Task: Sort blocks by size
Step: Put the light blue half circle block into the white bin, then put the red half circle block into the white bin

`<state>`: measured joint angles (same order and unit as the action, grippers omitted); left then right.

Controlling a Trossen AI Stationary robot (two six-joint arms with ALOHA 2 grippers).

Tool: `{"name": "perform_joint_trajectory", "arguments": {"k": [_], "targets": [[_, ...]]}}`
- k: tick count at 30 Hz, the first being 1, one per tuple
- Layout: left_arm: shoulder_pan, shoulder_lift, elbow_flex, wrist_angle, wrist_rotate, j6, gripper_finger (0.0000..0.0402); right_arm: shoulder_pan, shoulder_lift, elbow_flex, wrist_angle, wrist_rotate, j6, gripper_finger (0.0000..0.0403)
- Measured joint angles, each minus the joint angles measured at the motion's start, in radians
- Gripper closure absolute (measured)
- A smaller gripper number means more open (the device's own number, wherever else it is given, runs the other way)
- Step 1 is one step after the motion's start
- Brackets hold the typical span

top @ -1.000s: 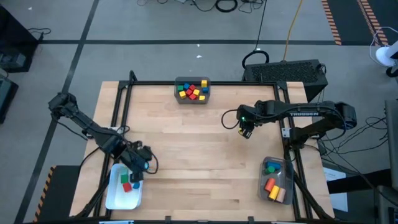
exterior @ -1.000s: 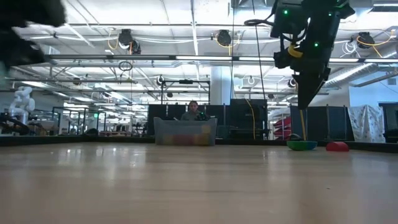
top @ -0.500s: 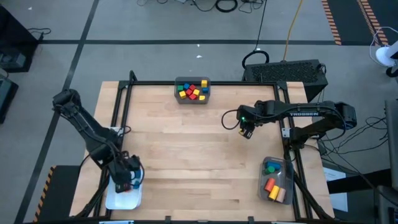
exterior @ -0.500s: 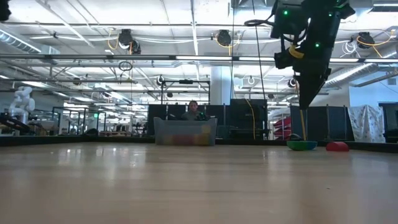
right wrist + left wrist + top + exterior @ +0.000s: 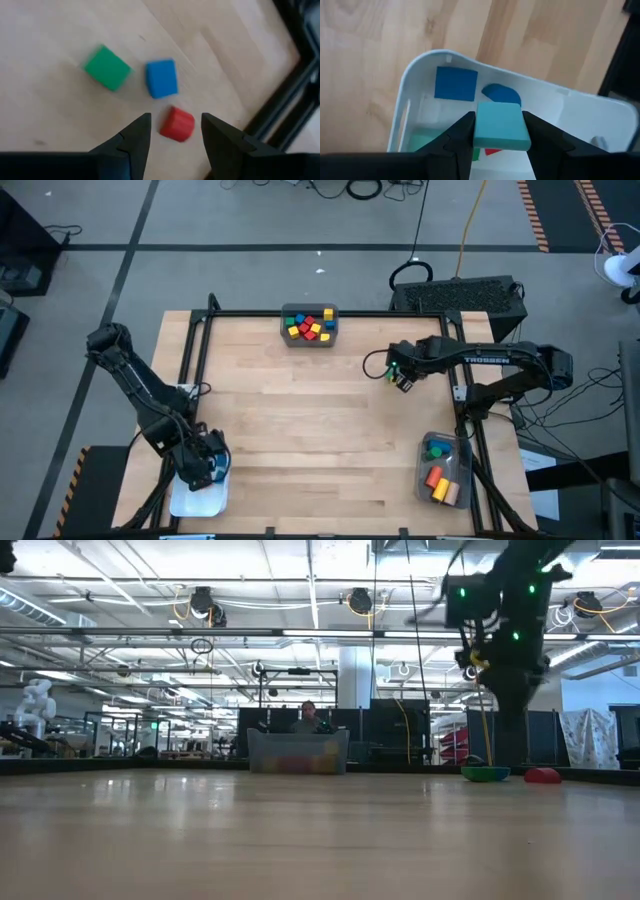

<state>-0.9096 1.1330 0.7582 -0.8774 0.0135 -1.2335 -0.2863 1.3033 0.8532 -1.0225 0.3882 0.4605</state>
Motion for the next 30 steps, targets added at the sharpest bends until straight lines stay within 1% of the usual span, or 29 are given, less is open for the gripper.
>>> {"name": "perform_joint_trajectory", "arguments": {"k": [3,6,11,13,15,18,22,25,28,30], "targets": [[-0.017,0.026,0.000,0.000,0.000,0.013,0.0247,-0.047,0.000,-0.058,-0.001,-0.001,0.034,0.0230],[-0.029,0.054,0.000,0.000,0.001,0.011,0.0246,-0.089,0.000,-0.114,0.000,-0.001,0.077,0.0209],[-0.031,0.086,-0.001,0.003,0.014,0.008,0.0246,-0.137,0.000,-0.184,0.046,-0.001,0.081,0.0158],[-0.031,0.096,-0.001,0.005,0.036,0.008,0.0246,-0.154,0.000,-0.200,0.069,-0.011,0.081,0.0136],[-0.031,0.110,-0.001,0.005,0.070,0.007,0.0246,-0.170,0.000,-0.209,0.097,-0.045,0.088,0.0116],[-0.031,0.130,-0.001,0.004,0.103,-0.021,0.0246,-0.186,0.000,-0.219,0.121,-0.081,0.118,0.0098],[-0.031,0.152,-0.001,0.004,0.131,-0.076,0.0240,-0.187,0.000,-0.225,0.142,-0.081,0.130,0.0096],[-0.031,0.167,-0.001,0.004,0.152,-0.097,0.0216,-0.187,0.000,-0.234,0.186,-0.082,0.131,0.0108],[-0.031,0.177,-0.001,0.004,0.170,-0.101,0.0189,-0.187,0.000,-0.257,0.246,-0.106,0.127,0.0125],[-0.031,0.176,-0.001,0.005,0.173,-0.098,0.0179,-0.191,0.000,-0.279,0.259,-0.110,0.126,0.0136]]}}
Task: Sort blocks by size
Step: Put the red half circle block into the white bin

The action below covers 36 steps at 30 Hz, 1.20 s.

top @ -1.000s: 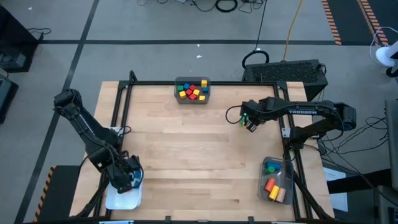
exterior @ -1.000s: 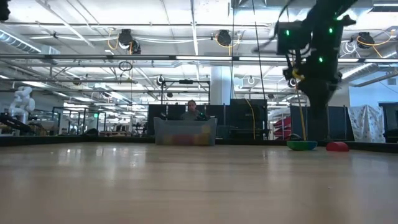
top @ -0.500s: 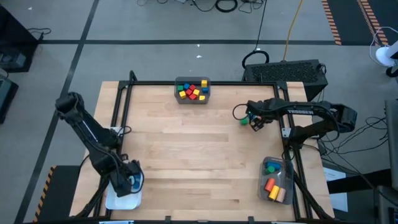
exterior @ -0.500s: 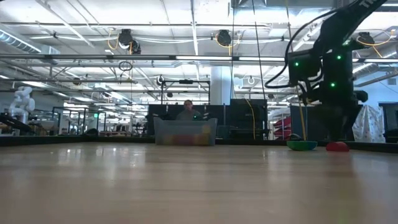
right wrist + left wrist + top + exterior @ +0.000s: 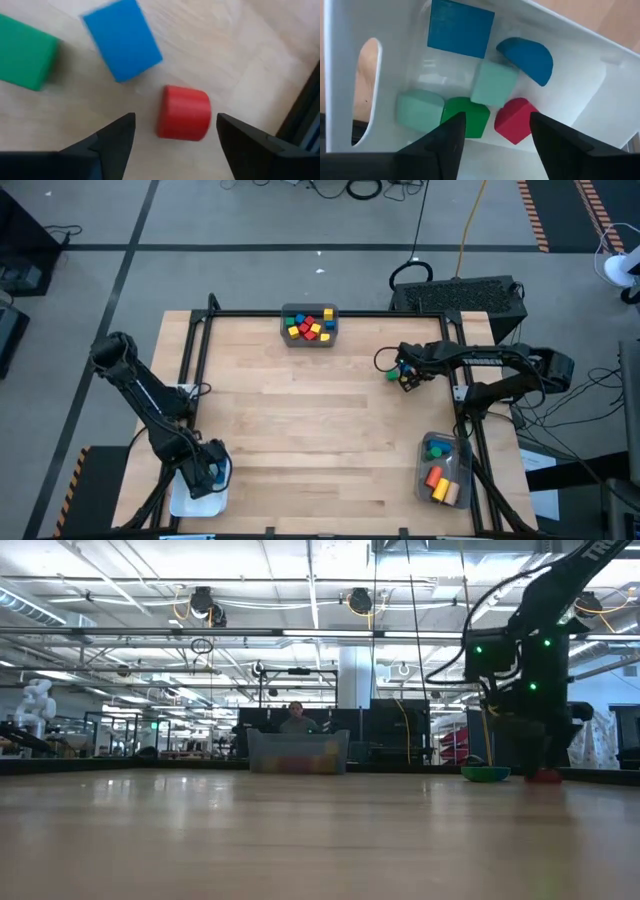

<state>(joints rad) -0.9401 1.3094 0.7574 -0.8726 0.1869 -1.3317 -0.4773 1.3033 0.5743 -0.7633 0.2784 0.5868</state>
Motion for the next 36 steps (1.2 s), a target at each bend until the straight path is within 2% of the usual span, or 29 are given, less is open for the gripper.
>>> {"name": "perform_joint_trajectory", "arguments": {"k": [9,14,18,24,33,36], "targets": [[0.006,-0.004,0.000,0.000,0.075,-0.021,0.0176,-0.027,-0.003,-0.047,0.052,-0.003,0.022,0.0184],[0.003,-0.031,0.026,-0.002,0.067,-0.023,0.0176,-0.027,-0.001,-0.048,0.068,-0.014,0.020,0.0242],[0.002,-0.051,0.078,-0.012,-0.002,-0.001,0.0176,-0.026,-0.001,-0.048,0.071,-0.028,0.020,0.0291],[0.003,-0.057,0.156,-0.059,-0.136,0.049,0.0176,-0.022,-0.001,-0.048,0.072,-0.029,0.021,0.0291],[0.021,-0.057,0.193,-0.061,-0.255,0.146,0.0176,0.053,-0.011,-0.050,0.073,-0.019,0.047,0.0291],[0.040,-0.057,0.193,-0.061,-0.274,0.167,0.0176,0.080,-0.028,-0.052,0.082,-0.051,0.059,0.0291]]}}
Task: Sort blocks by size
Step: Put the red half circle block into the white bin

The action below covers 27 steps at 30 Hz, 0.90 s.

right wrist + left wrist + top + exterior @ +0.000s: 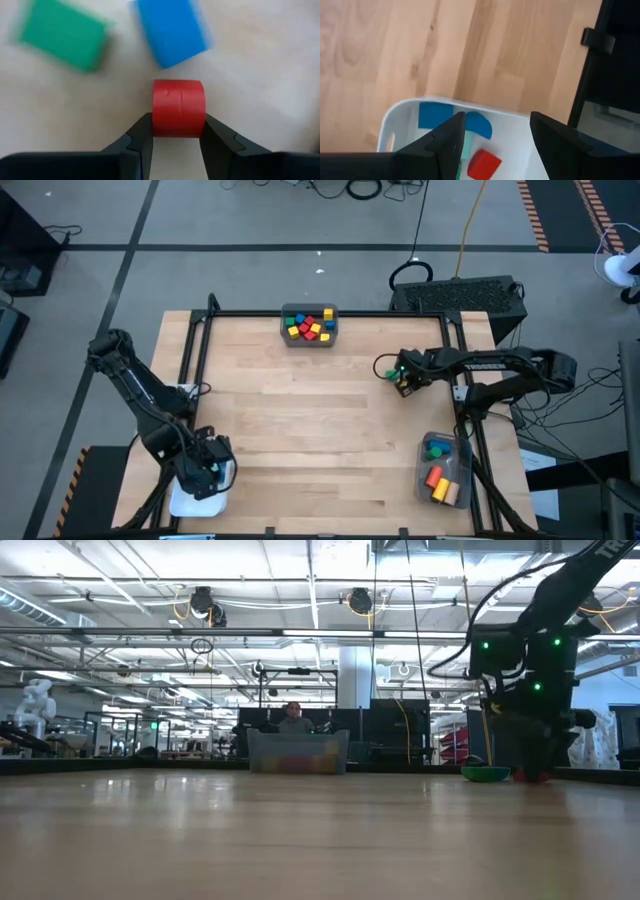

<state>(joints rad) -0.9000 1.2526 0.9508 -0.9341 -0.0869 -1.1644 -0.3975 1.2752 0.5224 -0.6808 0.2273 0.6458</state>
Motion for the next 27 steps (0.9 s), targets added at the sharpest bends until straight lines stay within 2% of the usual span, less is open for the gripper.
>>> {"name": "perform_joint_trajectory", "arguments": {"k": [4,10,20,27], "targets": [[0.027,0.000,0.000,0.000,-0.004,0.035,0.0176,0.033,-0.035,0.000,0.025,-0.079,0.000,0.0291],[0.067,0.000,0.000,0.000,-0.054,0.121,0.0176,0.092,-0.099,0.001,0.092,-0.132,0.008,0.0291],[0.131,0.001,0.000,0.024,-0.402,0.342,0.0175,0.233,-0.125,0.002,0.256,-0.215,0.028,0.0286],[0.183,0.001,0.000,0.176,-0.554,0.586,0.0175,0.340,-0.125,0.002,0.380,-0.231,0.051,0.0288]]}}
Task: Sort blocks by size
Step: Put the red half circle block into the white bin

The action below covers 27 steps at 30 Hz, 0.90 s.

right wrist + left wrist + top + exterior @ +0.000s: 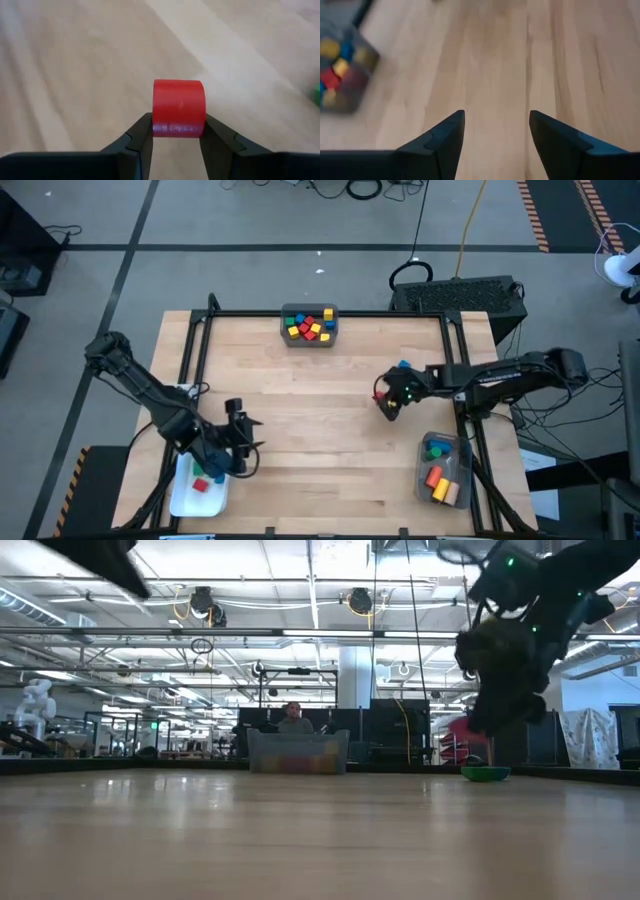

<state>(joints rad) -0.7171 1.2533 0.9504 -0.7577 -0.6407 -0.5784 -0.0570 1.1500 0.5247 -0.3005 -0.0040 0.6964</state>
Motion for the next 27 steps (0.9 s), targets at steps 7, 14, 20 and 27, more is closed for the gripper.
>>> {"name": "perform_joint_trajectory", "arguments": {"k": [7,14,20,27], "targets": [[0.063,0.049,0.000,0.239,-0.023,0.312,0.0175,0.090,0.069,0.001,0.207,0.001,0.000,0.0288],[0.141,0.174,0.000,0.452,-0.044,0.575,0.0175,0.161,0.199,0.001,0.397,0.001,-0.003,0.0288],[0.208,0.297,0.000,0.746,-0.025,0.831,0.0175,0.209,0.293,0.001,0.514,-0.004,-0.012,0.0288],[0.277,0.394,0.000,0.867,0.052,0.932,0.0175,0.260,0.356,0.001,0.647,-0.035,-0.031,0.0288]]}}
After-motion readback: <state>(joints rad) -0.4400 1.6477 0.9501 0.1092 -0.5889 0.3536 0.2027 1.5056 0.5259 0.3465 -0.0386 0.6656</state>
